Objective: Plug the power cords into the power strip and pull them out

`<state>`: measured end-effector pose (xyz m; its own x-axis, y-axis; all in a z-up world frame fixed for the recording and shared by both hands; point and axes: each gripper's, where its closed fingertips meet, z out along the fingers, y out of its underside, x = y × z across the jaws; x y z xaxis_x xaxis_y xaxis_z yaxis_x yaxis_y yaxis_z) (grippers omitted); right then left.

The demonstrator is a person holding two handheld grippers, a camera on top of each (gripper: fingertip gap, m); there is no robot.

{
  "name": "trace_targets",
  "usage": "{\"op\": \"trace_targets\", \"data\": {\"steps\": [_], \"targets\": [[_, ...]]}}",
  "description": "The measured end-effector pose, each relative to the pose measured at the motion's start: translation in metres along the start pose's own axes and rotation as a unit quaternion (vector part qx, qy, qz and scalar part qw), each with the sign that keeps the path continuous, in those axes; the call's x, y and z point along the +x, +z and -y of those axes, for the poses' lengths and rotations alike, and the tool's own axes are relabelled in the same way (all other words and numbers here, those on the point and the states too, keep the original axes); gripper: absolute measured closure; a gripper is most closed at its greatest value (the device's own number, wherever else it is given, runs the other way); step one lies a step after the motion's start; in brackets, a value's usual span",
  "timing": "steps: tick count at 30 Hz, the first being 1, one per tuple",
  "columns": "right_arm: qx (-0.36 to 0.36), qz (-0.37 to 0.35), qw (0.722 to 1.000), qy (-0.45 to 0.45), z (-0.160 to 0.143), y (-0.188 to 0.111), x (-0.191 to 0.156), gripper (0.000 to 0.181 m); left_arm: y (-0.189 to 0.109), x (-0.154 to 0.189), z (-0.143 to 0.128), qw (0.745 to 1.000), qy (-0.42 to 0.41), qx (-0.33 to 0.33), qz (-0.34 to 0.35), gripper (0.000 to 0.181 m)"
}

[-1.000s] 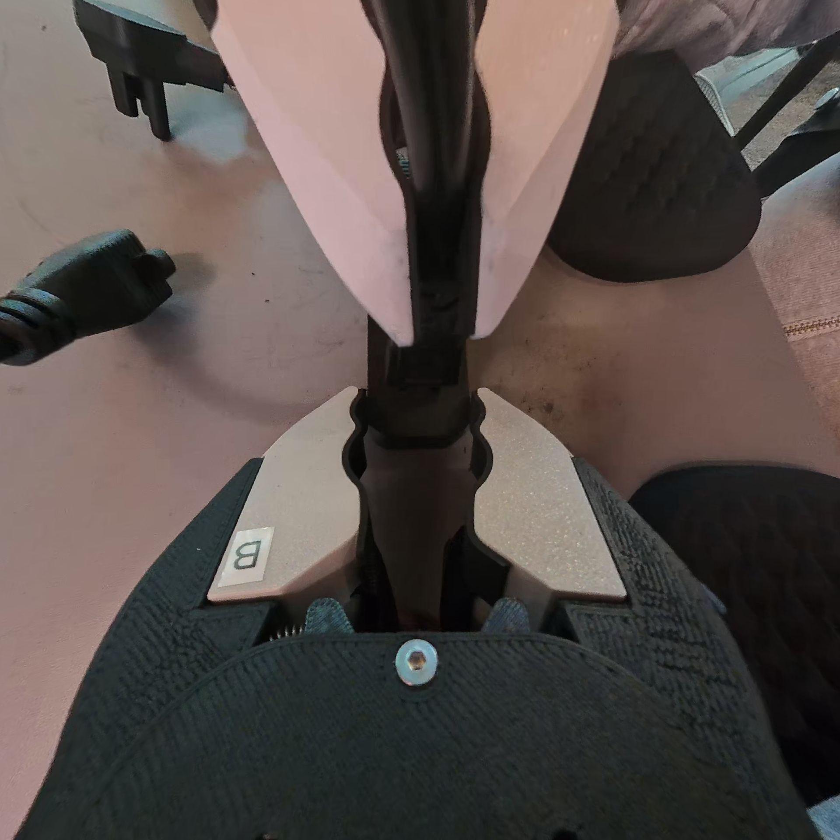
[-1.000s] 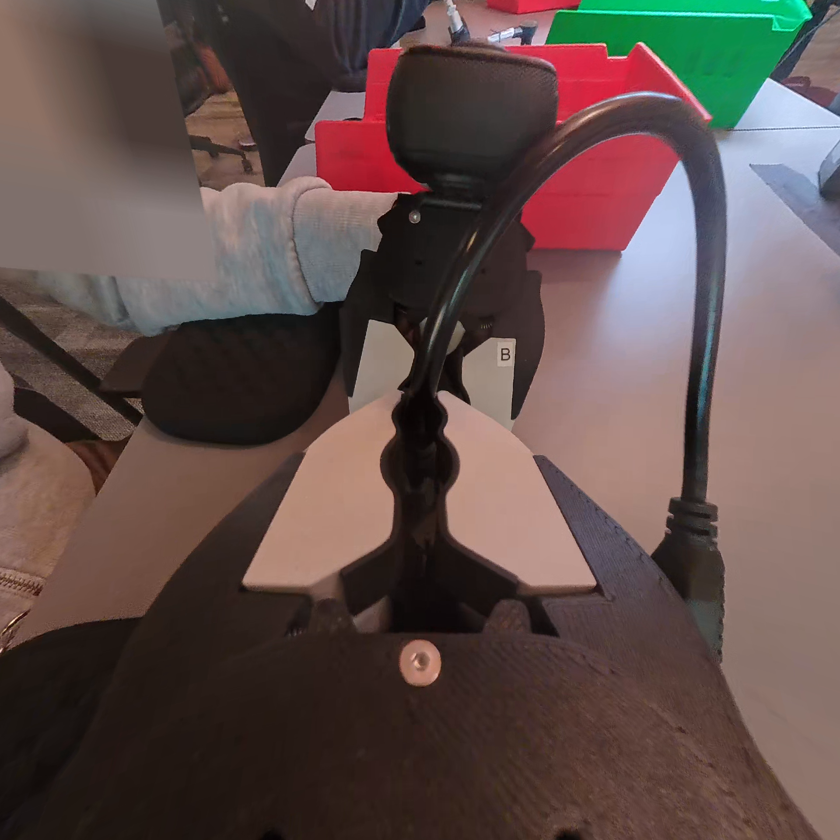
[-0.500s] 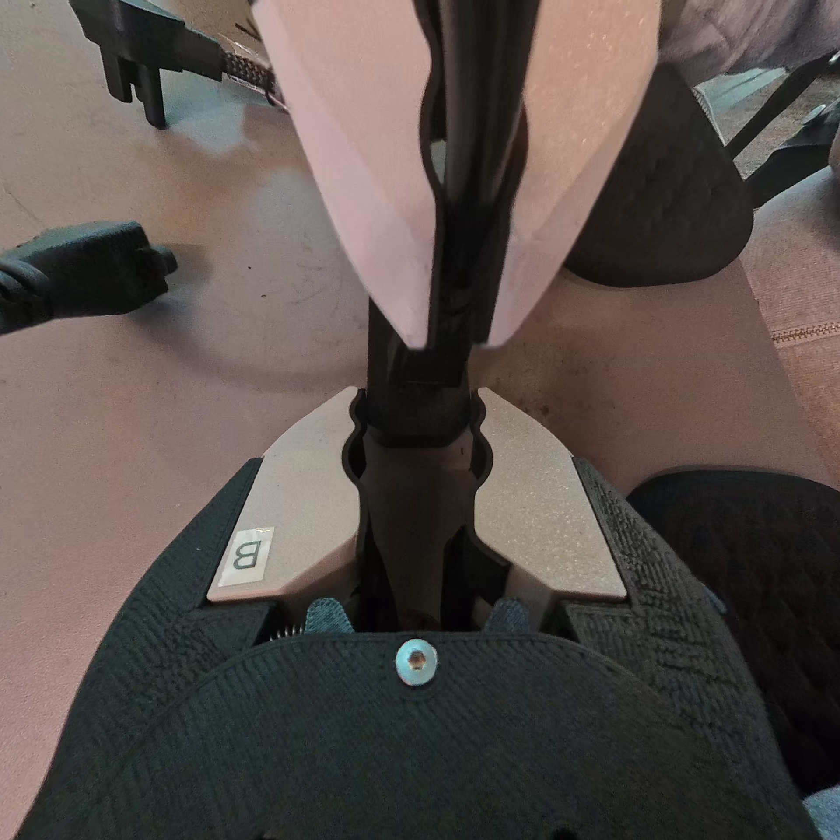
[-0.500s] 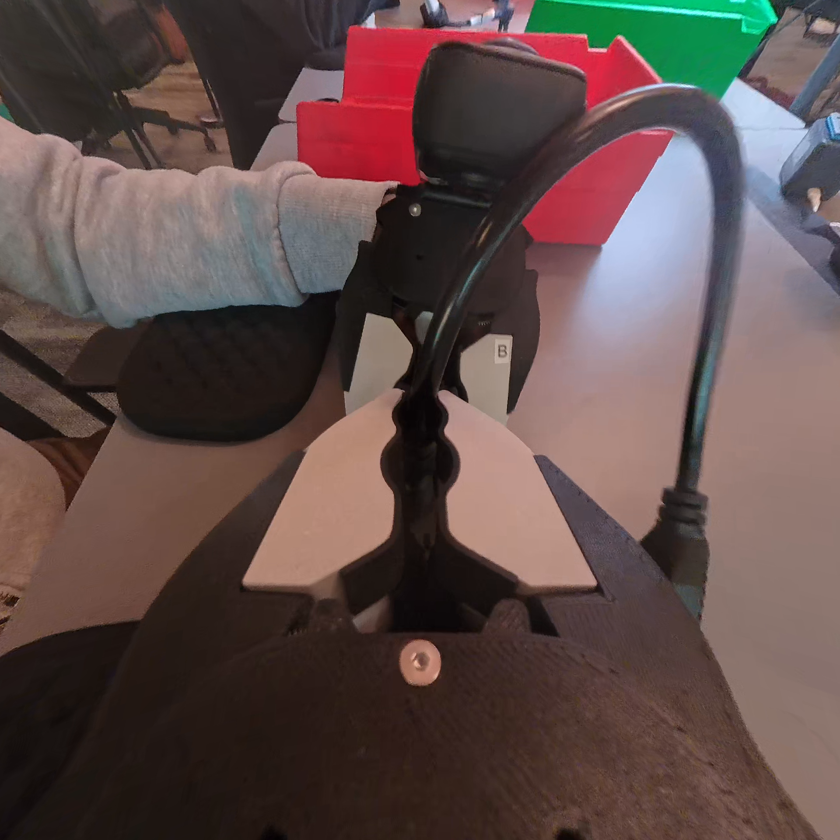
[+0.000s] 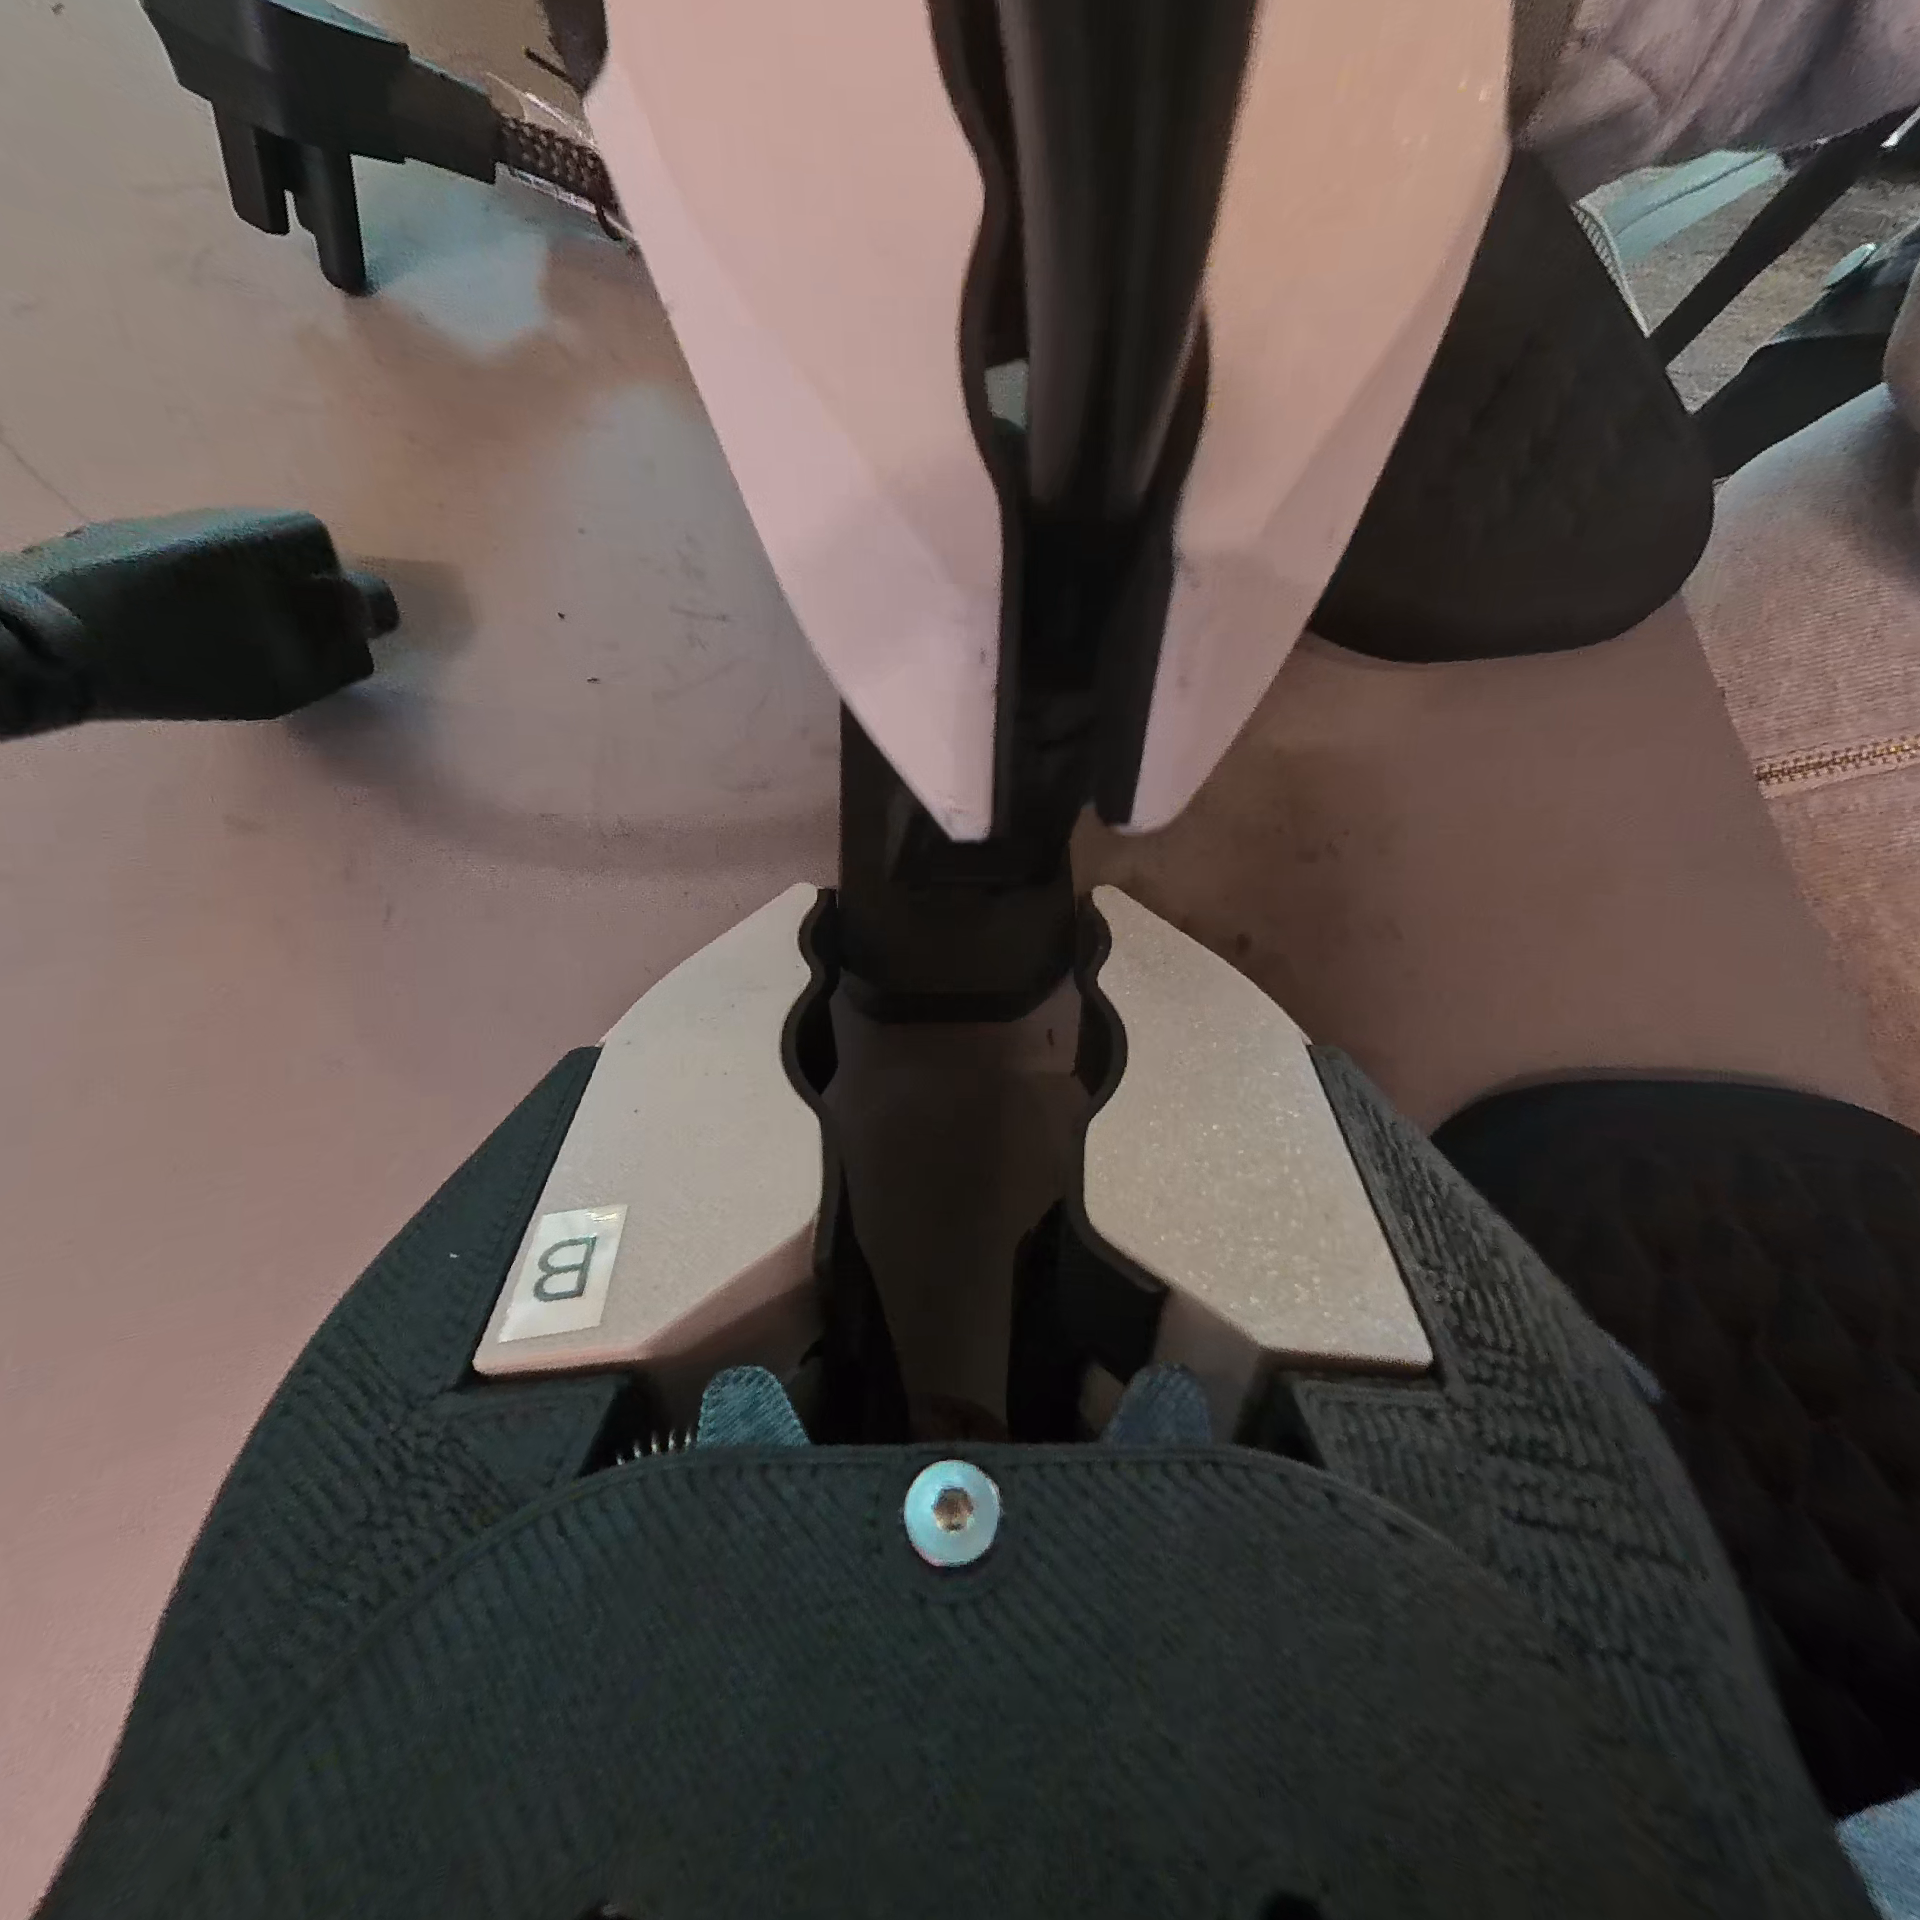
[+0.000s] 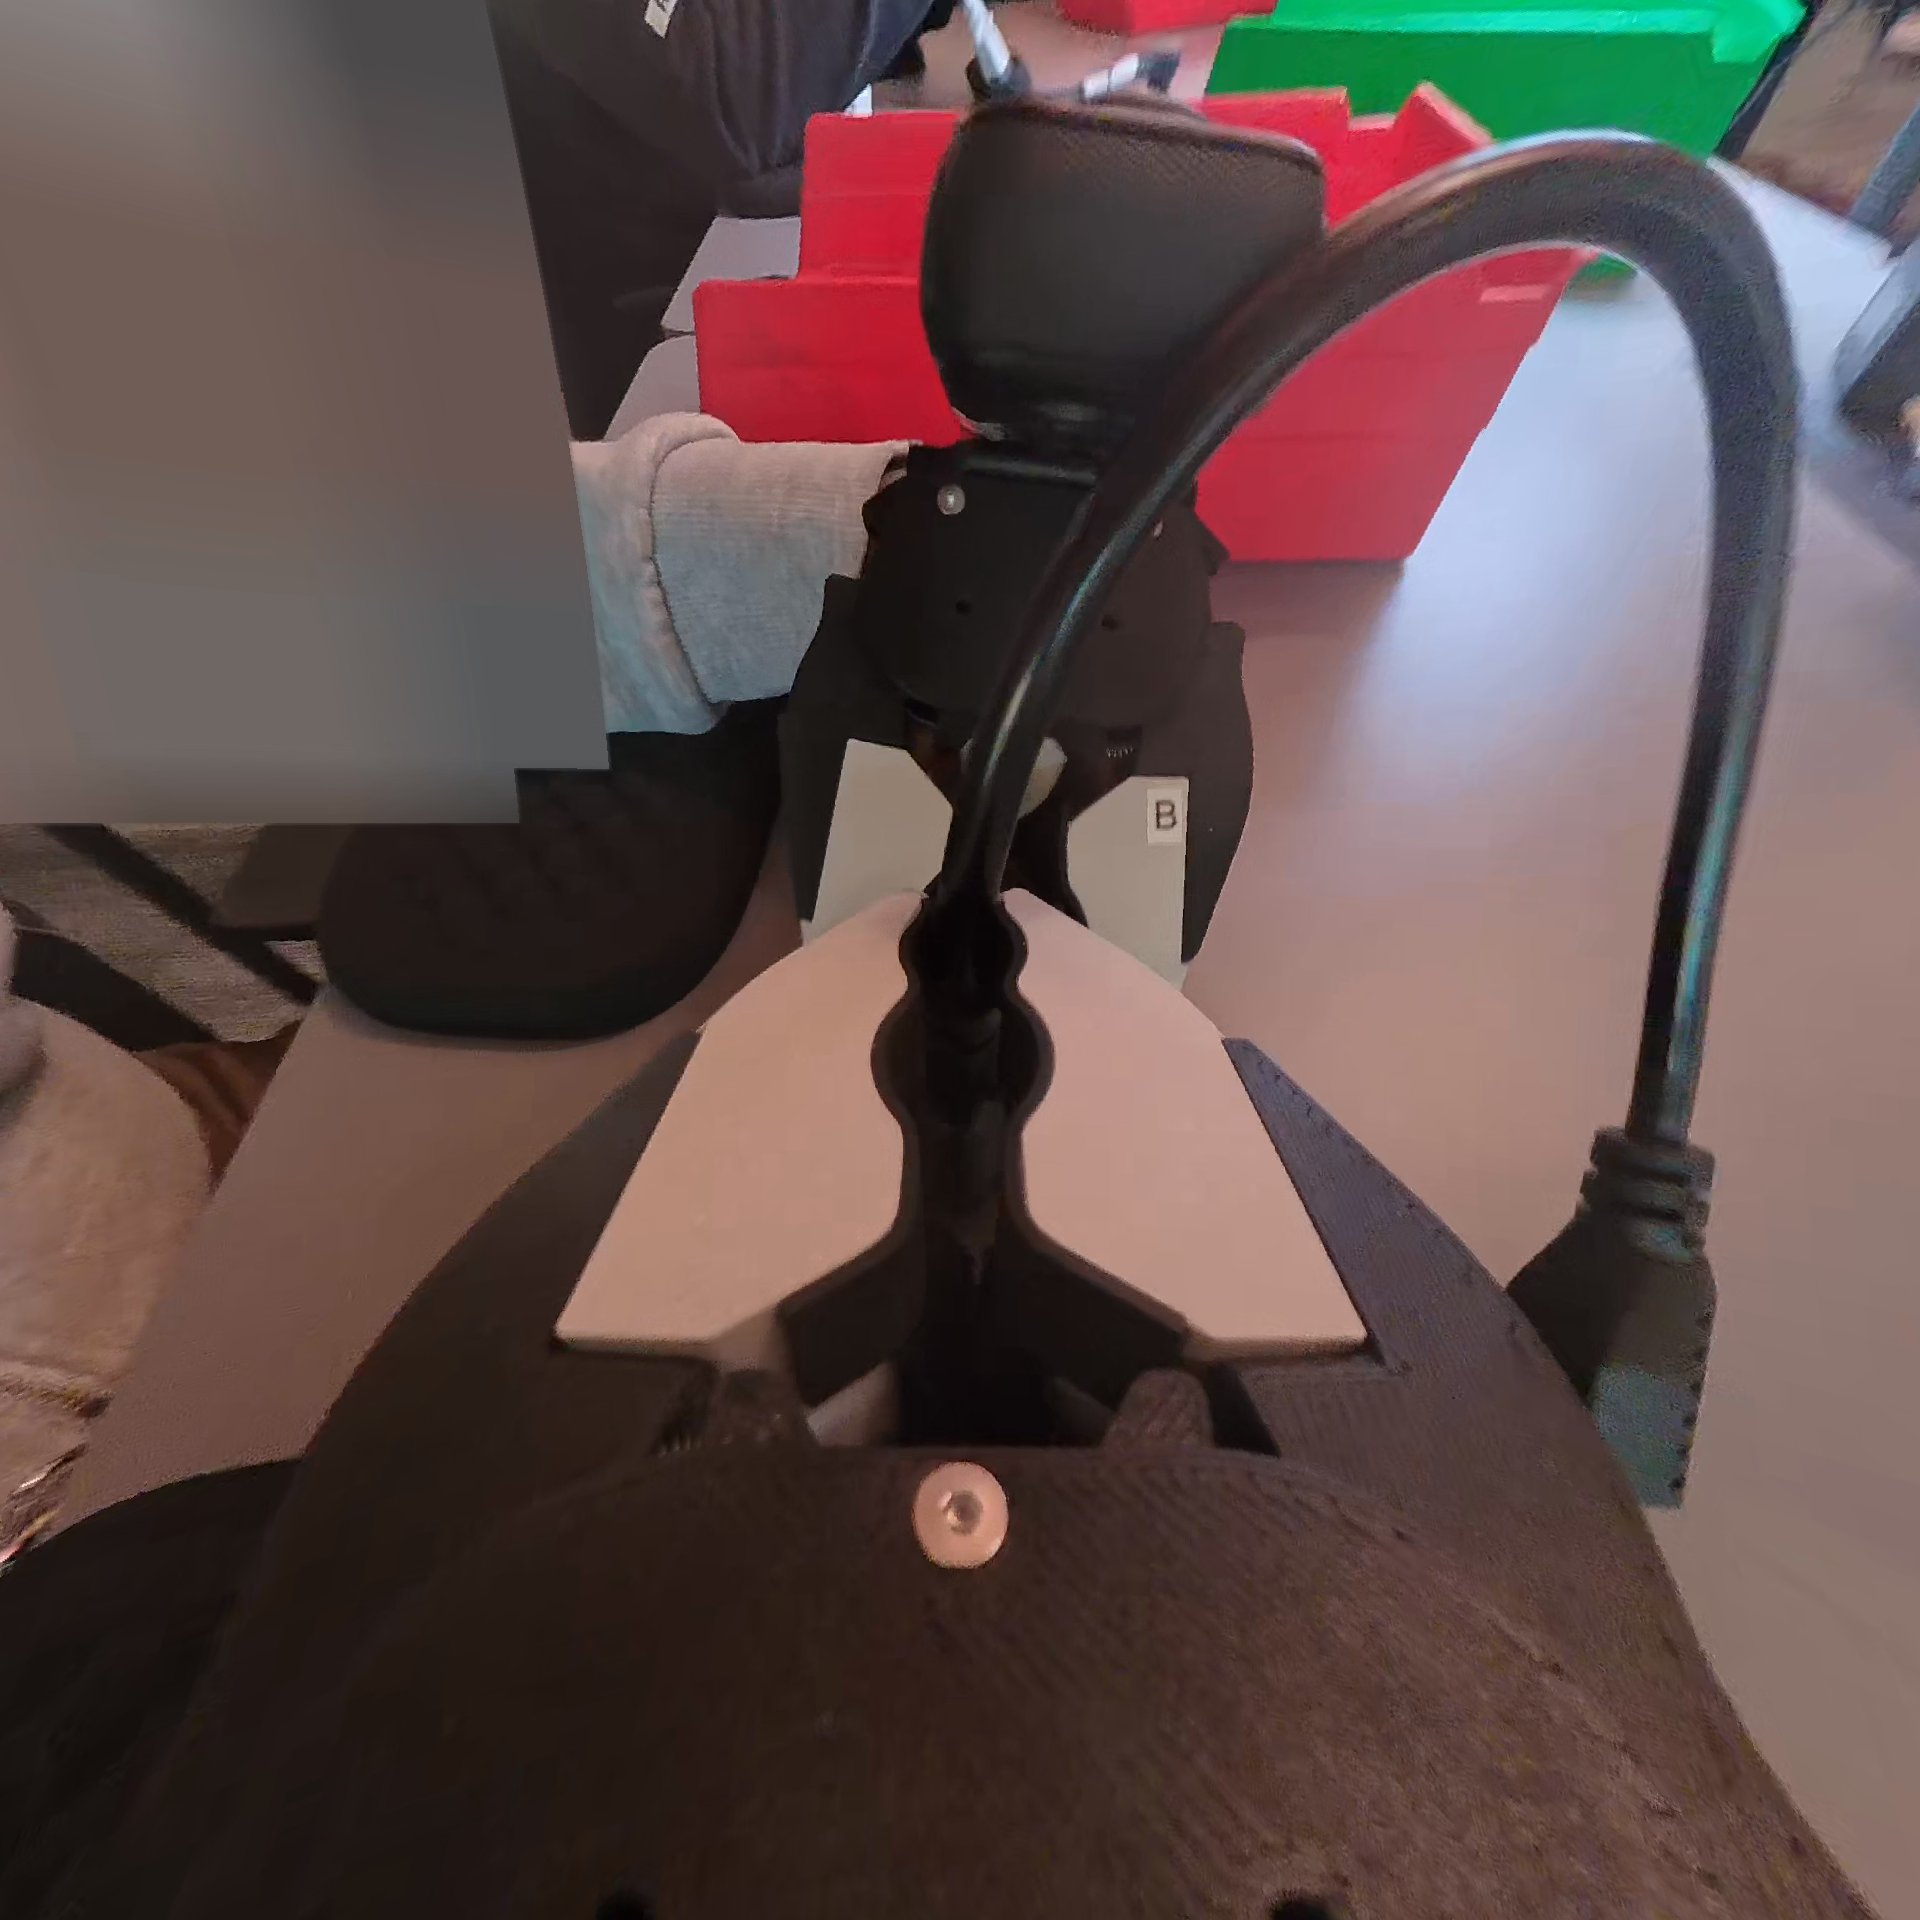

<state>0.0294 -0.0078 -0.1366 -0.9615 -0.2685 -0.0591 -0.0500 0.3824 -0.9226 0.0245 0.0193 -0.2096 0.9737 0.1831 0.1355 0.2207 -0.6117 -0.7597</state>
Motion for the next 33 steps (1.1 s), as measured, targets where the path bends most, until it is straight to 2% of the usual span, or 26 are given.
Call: {"op": "trace_targets", "data": {"steps": [3, 7, 10, 14, 16, 18, 22, 24, 26, 29, 31, 33], "targets": [[-0.004, 0.028, 0.999, 0.046, -0.002, -0.006, 0.001, 0.17, 0.001, 0.001, 0.001, 1.0, -0.004, -0.001, -0.003, 0.137], [-0.003, 0.014, 1.0, 0.024, 0.0, 0.0, -0.002, 0.17, 0.001, 0.001, 0.0, 1.0, 0.0, 0.0, -0.004, 0.137], [-0.01, 0.044, 0.997, 0.063, -0.004, -0.009, -0.001, 0.17, 0.001, 0.002, 0.0, 1.0, -0.005, -0.001, -0.009, 0.137], [0.002, 0.013, 1.0, 0.018, 0.0, 0.0, -0.001, 0.17, 0.001, 0.003, 0.0, 1.0, -0.006, -0.001, -0.011, 0.137], [-0.021, 0.038, 0.998, 0.051, -0.004, -0.008, -0.004, 0.169, 0.001, 0.003, 0.0, 1.0, -0.006, -0.002, -0.011, 0.137], [-0.009, 0.054, 0.996, 0.077, -0.005, -0.011, -0.004, 0.17, 0.003, 0.005, 0.0, 1.0, -0.012, -0.004, -0.018, 0.137], [-0.002, 0.03, 0.999, 0.042, -0.004, -0.004, -0.005, 0.17, 0.002, 0.005, 0.0, 1.0, -0.013, -0.004, -0.02, 0.137], [-0.019, 0.047, 0.997, 0.059, -0.008, -0.013, -0.006, 0.17, 0.002, 0.005, 0.0, 1.0, -0.013, -0.004, -0.02, 0.137], [-0.005, 0.055, 0.996, 0.076, -0.007, -0.013, -0.005, 0.17, 0.004, 0.006, 0.0, 1.0, -0.017, -0.007, -0.023, 0.137], [0.002, 0.034, 0.999, 0.043, -0.005, -0.007, -0.005, 0.17, 0.003, 0.006, 0.0, 1.0, -0.017, -0.006, -0.024, 0.137], [-0.026, 0.05, 0.997, 0.044, -0.009, -0.015, -0.008, 0.17, 0.003, 0.006, 0.0, 1.0, -0.018, -0.006, -0.024, 0.137], [-0.009, 0.061, 0.996, 0.061, -0.009, -0.015, -0.008, 0.169, 0.004, 0.006, 0.0, 0.999, -0.022, -0.009, -0.027, 0.138]]}}
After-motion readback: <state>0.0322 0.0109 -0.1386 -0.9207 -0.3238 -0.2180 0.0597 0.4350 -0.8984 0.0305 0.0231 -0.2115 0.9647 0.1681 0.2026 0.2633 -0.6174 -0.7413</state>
